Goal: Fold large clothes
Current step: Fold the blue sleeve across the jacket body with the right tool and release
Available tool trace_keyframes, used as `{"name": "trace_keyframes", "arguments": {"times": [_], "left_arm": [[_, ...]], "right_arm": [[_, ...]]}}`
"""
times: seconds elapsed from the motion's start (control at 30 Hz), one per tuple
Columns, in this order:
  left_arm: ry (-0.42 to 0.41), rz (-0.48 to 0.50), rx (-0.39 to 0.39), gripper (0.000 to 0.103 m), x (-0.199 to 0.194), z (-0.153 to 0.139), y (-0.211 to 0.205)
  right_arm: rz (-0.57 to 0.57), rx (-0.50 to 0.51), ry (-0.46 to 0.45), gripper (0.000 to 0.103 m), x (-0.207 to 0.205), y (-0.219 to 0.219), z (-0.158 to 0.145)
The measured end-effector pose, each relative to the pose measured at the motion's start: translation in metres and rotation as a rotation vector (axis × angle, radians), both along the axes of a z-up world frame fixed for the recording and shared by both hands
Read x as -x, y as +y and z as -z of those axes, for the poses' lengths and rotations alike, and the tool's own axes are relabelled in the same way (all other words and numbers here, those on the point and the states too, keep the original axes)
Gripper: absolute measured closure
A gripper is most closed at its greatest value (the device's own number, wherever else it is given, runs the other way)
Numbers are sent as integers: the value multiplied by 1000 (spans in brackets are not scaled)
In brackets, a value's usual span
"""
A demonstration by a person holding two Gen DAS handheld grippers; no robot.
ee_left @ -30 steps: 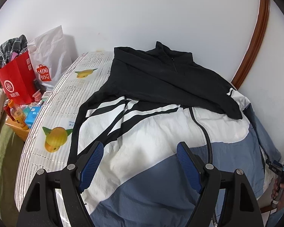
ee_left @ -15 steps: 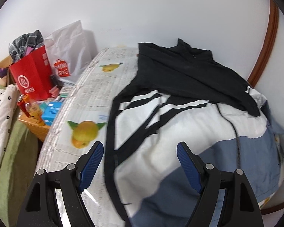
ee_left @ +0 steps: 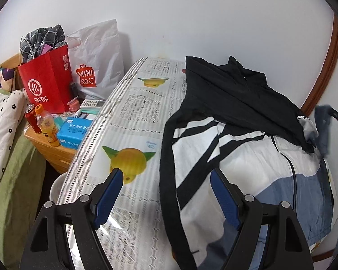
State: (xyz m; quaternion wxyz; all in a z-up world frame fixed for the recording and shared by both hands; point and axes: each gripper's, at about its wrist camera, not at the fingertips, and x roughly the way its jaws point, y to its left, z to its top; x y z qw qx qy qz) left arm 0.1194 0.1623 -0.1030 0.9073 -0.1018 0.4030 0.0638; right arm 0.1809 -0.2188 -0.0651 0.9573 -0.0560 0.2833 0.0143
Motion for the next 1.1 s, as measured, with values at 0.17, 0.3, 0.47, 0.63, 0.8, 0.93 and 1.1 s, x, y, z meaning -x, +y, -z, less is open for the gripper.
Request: {"name": "trace_keyframes", "arguments": {"times": [0.17,0.3,0.47,0.63,0.8,0.93,1.1], "left_arm": [[1,-8,10,25,-6,2,11],[3,-4,1,25,-10,6,15],[4,18,-11,25,-15,9,11],[8,33,2,25,-19,10,5],[6,45,-9,25,-16,5,-1],[3,54,-17,25,-15,0,-8],[3,70,-8,25,-17,-6,-20]], "right_arm": [[-136,7,23,102,-43,68,18],[-152,1,72,102,-74,97,35],[-199,-15,124,101,-91,118,57],[-286,17,136,101,-93,144,76],[-272,5,212,81,-96,147,82],[-209,4,192,39,-81,133,70],[-236,-56,138,11,-40,107,50]]}}
